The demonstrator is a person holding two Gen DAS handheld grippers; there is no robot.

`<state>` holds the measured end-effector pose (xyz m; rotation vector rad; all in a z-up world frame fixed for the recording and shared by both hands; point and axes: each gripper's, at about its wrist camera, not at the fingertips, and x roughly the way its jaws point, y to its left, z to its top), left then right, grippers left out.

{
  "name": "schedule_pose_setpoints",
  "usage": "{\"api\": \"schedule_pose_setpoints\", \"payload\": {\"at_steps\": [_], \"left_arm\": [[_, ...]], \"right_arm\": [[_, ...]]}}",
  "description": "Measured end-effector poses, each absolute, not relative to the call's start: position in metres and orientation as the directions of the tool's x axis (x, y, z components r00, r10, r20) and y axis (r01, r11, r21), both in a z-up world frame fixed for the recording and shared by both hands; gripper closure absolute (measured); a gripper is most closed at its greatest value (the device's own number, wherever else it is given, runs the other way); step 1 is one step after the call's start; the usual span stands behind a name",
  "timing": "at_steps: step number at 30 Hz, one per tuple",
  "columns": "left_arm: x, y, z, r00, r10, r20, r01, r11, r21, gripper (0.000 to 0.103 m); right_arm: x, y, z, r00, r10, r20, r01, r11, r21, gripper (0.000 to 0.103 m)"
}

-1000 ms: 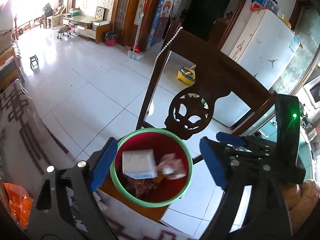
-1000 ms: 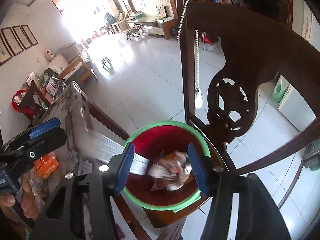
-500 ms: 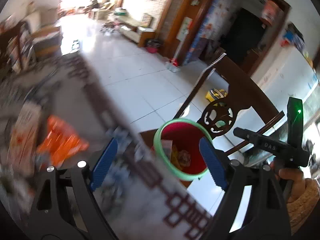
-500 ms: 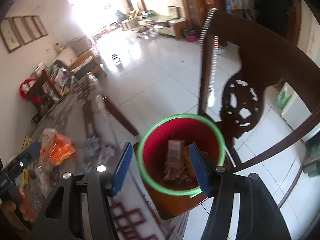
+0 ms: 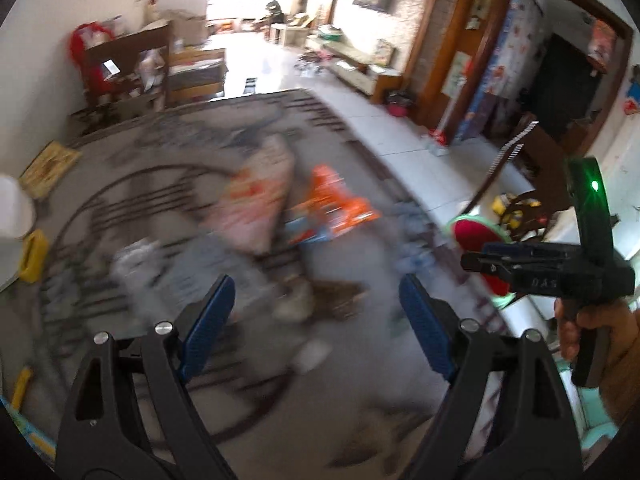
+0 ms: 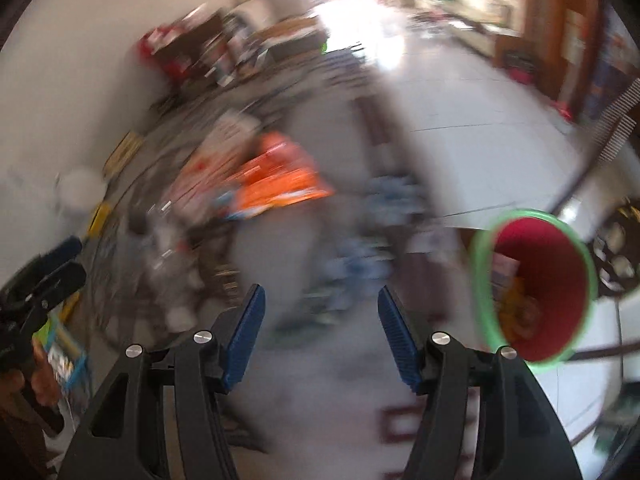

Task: Collect trash
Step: 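Move both open tools back over the table, then grasp the brown box with the right tool while the left grasps the white toothpaste box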

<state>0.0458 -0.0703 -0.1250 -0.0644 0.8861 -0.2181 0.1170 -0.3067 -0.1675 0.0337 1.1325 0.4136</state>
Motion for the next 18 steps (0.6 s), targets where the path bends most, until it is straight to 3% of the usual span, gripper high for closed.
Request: {"api": "schedule_pose_setpoints", "payload": {"at_steps": [6,16,18], "left_arm": [[0.032,-0.013,-0.137,0.597,-0.160,-0.786,0.113,0.987,-0.115,0.020],[0.060,0.005,-0.168,0.537,-0.151,-0.830,0.299,0.954,0.020,0.014],[0.070,0.002,-0.176,0.509,-0.159,-0.846,0.341,0.940,0.029,0.014]], "right_arm": [[0.133,-0.213,-0.202,0.230,0.282,-0.931,-0.515,0.847,0.129,0.046],[0.149,-0.161,-0.248,0.136,0.135,-0.982,-0.638,0.770,0.017,0.045],[0.150,-0.158,-0.253,0.125,0.128,-0.984,-0.646,0.763,0.017,0.052]]}}
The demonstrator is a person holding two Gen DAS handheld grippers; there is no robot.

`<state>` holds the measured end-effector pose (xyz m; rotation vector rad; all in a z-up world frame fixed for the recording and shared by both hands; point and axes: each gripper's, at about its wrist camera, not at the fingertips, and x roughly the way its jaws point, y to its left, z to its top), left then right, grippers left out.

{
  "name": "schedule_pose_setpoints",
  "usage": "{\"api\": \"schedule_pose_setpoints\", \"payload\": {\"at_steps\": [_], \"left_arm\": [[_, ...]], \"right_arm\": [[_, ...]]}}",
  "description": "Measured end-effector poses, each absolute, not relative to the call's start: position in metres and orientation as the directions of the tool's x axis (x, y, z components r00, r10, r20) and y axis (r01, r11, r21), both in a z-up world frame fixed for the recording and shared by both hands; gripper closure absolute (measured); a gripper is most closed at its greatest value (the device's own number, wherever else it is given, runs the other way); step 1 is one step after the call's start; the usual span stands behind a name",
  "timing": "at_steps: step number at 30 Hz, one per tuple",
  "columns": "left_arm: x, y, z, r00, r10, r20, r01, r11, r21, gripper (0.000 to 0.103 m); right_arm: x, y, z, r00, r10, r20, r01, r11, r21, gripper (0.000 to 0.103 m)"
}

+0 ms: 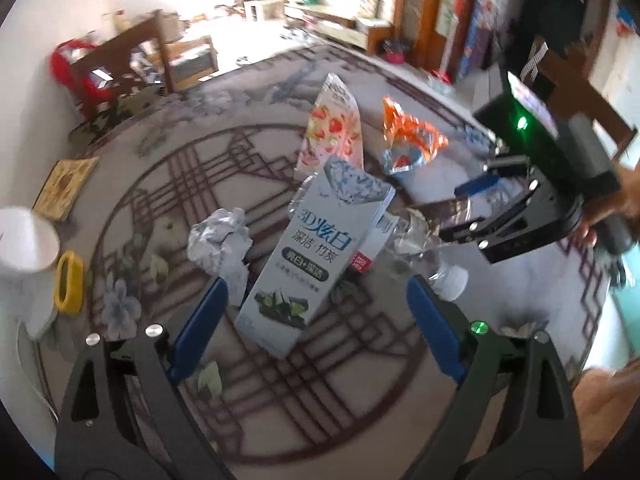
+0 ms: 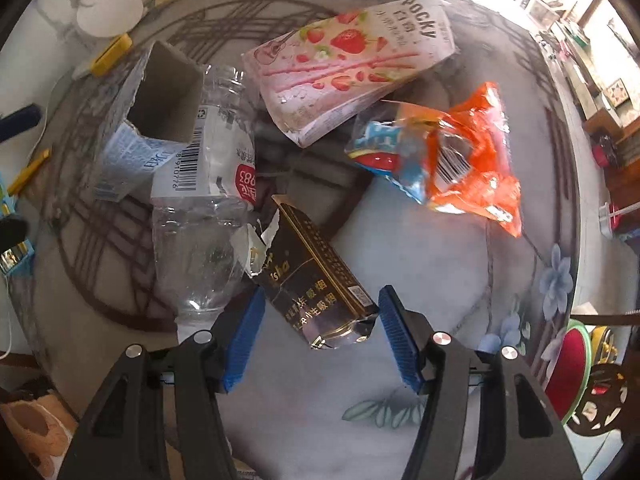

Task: Collect trash
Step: 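Grasp the brown box with the right tool while the left grasps the white toothpaste box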

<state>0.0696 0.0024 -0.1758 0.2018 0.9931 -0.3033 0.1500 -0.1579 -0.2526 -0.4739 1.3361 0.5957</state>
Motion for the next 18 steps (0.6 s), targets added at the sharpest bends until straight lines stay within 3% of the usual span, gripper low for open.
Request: {"api": "schedule_pose_setpoints", "payload": {"at_steps": [6,9,12,13,16,17,18], "left_arm": [[0.108,-0.008,-0.205,0.422,-0.142,-0.895,0.463,0.883,0.078,0.014],[0.121,-0.008,-0.217,0.394,-0.137,-0.909,0.465,0.883,0.068,0.014],[0.130,-0.005,-0.228,0.356,-0.162,-0.920,0.448,0.894,0.016,0.015],[0.131,-0.005,-0.230,0.348,-0.166,-0.923,0.441,0.898,0.004,0.016],[0.133,-0.002,-0.238,0.329,-0.179,-0.927,0.412,0.911,-0.030,0.050],[0.132,0.000,-0.239,0.329,-0.182,-0.927,0.401,0.915,-0.037,0.050],[0.131,0.001,-0.239,0.327,-0.195,-0.925,0.393,0.918,-0.055,0.051]], "right_arm": [[0.151,-0.157,-0.253,0.095,0.182,-0.979,-0.634,0.769,0.081,0.065],[0.148,-0.164,-0.249,0.083,0.215,-0.973,-0.614,0.780,0.120,0.077],[0.145,-0.175,-0.248,0.064,0.228,-0.971,-0.592,0.793,0.147,0.077],[0.144,-0.177,-0.248,0.058,0.232,-0.971,-0.585,0.796,0.155,0.077],[0.143,-0.183,-0.247,0.062,0.242,-0.968,-0.564,0.809,0.166,0.070],[0.142,-0.186,-0.245,0.070,0.251,-0.966,-0.551,0.817,0.172,0.064],[0.143,-0.188,-0.243,0.077,0.263,-0.962,-0.539,0.823,0.182,0.049]]}}
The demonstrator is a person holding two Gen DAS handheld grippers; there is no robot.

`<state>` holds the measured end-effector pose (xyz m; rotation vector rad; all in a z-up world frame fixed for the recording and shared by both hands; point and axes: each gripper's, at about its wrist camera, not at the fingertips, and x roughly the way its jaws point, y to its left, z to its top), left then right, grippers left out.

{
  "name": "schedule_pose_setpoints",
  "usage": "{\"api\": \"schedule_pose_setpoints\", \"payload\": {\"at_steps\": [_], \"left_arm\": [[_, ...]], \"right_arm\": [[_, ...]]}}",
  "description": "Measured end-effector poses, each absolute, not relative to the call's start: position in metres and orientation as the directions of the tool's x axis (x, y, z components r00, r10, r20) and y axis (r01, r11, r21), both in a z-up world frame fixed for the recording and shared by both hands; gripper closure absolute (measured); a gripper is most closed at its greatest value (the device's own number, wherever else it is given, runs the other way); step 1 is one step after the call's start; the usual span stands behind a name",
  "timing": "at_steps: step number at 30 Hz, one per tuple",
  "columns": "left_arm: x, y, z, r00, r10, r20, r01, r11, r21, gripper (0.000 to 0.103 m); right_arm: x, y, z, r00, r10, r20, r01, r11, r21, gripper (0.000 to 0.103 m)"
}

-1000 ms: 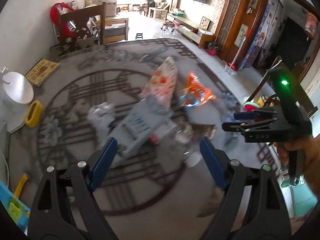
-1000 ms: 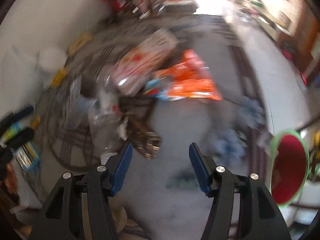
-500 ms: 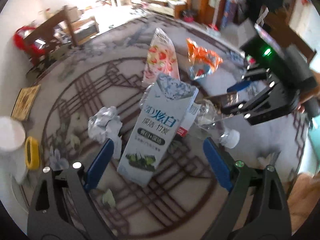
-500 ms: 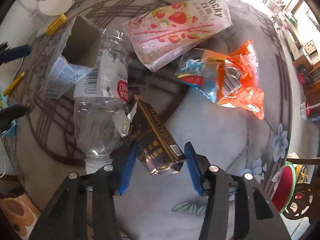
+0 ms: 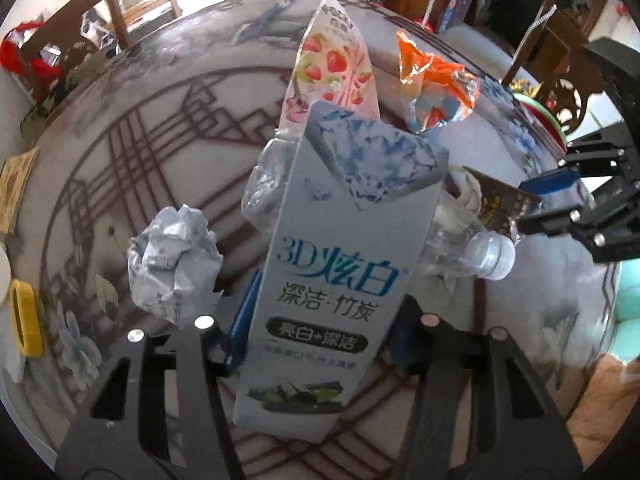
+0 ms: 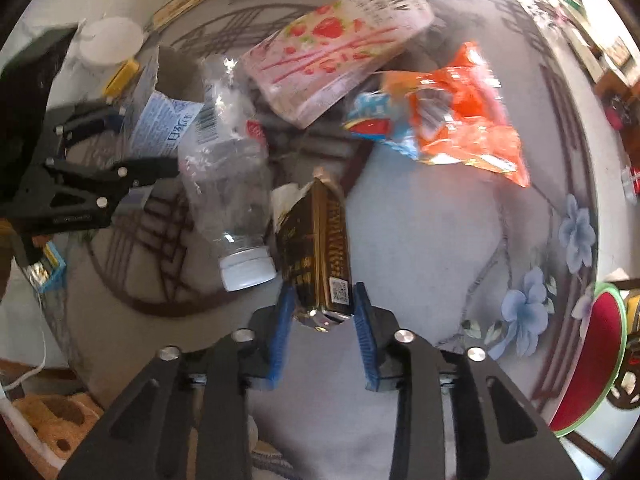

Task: Collect trash
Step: 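Grasp the brown box with the right tool while the left grasps the white toothpaste box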

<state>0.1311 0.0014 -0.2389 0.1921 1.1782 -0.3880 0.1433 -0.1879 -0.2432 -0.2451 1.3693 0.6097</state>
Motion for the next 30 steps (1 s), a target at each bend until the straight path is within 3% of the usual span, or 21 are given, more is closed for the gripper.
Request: {"api": "schedule_pose_setpoints", "payload": {"at_steps": [5,11,13,15,30], "left_arm": [[0.116,0.007,-0.220,0.369,-0.228,-0.901,0.351,0.932,-0.092,0.051],[0.098,0.026,-0.188,0.451,-0.277,-0.849,0.189,0.959,-0.213,0.050],[0.093,0.030,-0.183,0.464,-0.284,-0.839,0.149,0.959,-0.242,0.050],[0.090,0.030,-0.177,0.475,-0.286,-0.832,0.120,0.958,-0.261,0.050],[0.079,-0.006,-0.138,0.545,-0.268,-0.795,0.054,0.957,-0.286,0.050]], "right_arm": [[0.158,-0.189,-0.236,0.116,0.262,-0.958,-0.506,0.846,0.170,0.047],[0.160,-0.167,-0.257,0.096,0.216,-0.972,-0.535,0.834,0.132,0.049],[0.157,-0.164,-0.264,0.078,0.216,-0.973,-0.539,0.830,0.141,0.063],[0.153,-0.166,-0.261,0.089,0.231,-0.969,-0.530,0.834,0.151,0.070],[0.104,-0.212,-0.148,0.359,0.377,-0.854,-0.393,0.891,0.228,0.072]]}}
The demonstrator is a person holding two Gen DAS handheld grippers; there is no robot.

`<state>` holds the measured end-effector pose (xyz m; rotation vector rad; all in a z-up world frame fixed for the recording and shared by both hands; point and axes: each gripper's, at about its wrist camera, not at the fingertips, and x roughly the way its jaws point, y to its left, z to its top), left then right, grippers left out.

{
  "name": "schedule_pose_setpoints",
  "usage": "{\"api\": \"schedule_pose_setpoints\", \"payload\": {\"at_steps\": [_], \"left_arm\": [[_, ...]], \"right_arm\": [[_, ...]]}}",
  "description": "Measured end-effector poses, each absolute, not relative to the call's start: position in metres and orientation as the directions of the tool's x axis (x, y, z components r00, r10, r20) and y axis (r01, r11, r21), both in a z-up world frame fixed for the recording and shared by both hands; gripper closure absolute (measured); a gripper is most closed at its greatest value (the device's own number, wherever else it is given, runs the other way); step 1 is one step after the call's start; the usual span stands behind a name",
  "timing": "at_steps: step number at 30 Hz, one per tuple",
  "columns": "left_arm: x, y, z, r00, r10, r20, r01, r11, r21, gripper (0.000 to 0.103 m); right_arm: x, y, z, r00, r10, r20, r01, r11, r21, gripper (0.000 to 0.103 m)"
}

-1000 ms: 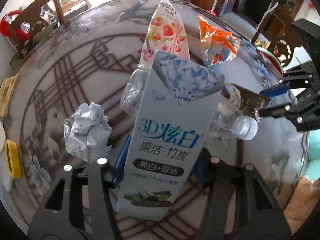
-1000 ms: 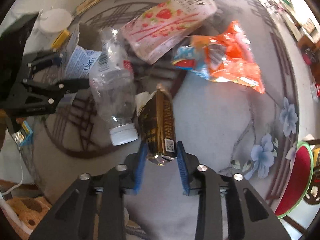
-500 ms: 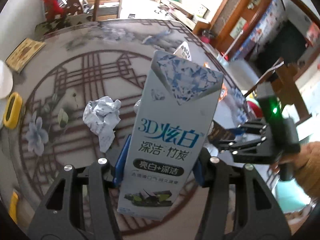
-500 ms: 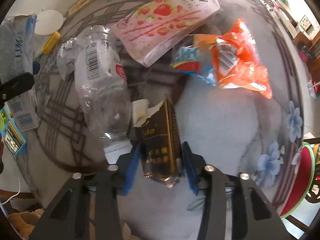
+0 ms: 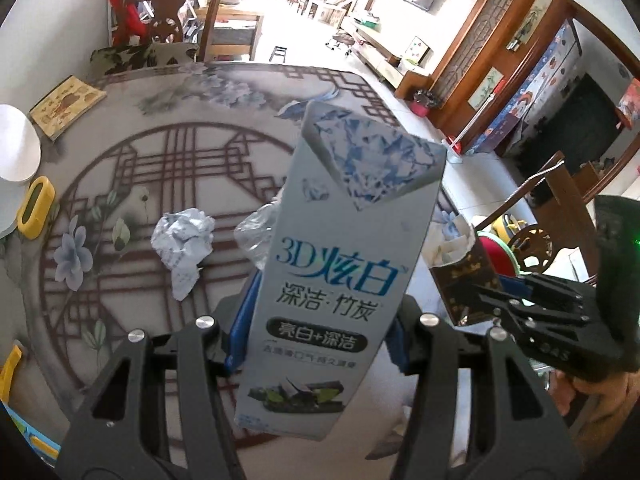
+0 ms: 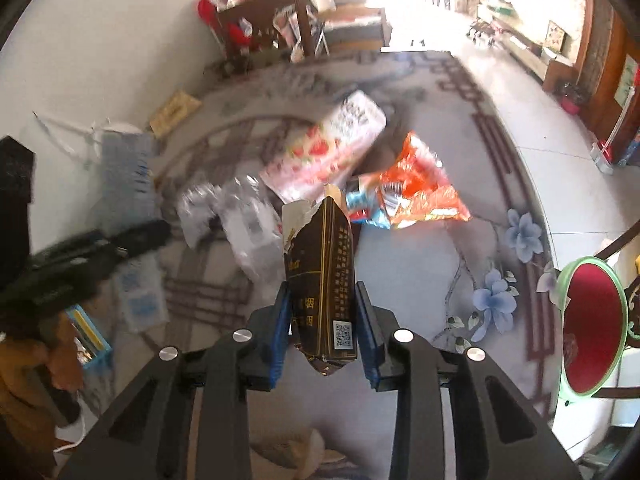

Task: Collect trash
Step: 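Grasp the brown box with the right tool while the left grasps the white toothpaste box, then carry the brown box and toothpaste box toward the red bucket with both tools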

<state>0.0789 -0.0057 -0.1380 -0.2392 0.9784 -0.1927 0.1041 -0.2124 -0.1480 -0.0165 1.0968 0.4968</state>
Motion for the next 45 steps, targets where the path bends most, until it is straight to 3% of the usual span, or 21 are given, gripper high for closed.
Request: {"api": "schedule_pose_setpoints", "payload": {"at_steps": [15,45], "left_arm": [[0.064,-0.030,-0.119,0.573,-0.261,-0.777,0.092,0.963,-0.255,0.050],[0.083,-0.150,-0.092,0.551,-0.382,-0.742,0.319,0.918,-0.236,0.051]], "right_arm": [[0.081,-0.267,-0.105,0.523,0.354,-0.775,-0.261,0.933,0.249,0.072],[0.062,-0.378,-0.104,0.583,0.242,-0.776,-0.052,0.964,0.262,0.071]]}}
